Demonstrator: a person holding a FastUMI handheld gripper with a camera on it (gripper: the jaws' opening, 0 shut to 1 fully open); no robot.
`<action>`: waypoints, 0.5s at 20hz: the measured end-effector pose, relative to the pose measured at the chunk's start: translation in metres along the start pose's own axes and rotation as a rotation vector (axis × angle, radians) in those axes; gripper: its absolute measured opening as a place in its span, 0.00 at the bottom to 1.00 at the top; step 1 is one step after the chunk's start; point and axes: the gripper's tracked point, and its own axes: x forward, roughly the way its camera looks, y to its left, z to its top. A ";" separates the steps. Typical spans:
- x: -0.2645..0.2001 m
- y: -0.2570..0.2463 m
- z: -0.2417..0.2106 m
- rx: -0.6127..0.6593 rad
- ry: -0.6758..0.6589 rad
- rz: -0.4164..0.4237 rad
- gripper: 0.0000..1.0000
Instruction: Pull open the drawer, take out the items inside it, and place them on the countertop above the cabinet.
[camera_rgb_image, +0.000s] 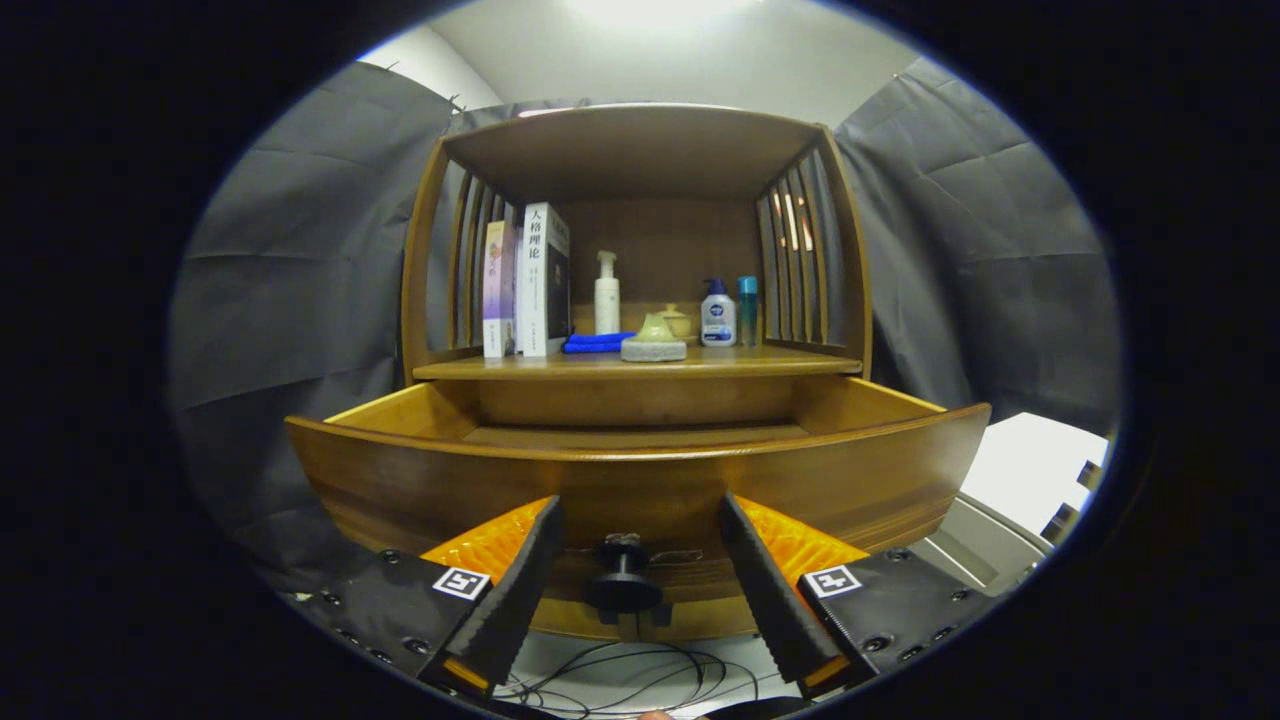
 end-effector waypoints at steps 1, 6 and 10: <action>0.003 0.000 0.000 -0.009 -0.006 0.000 0.98; 0.006 0.002 0.001 -0.005 -0.010 -0.009 0.98; 0.031 0.005 0.012 0.032 0.020 -0.010 0.98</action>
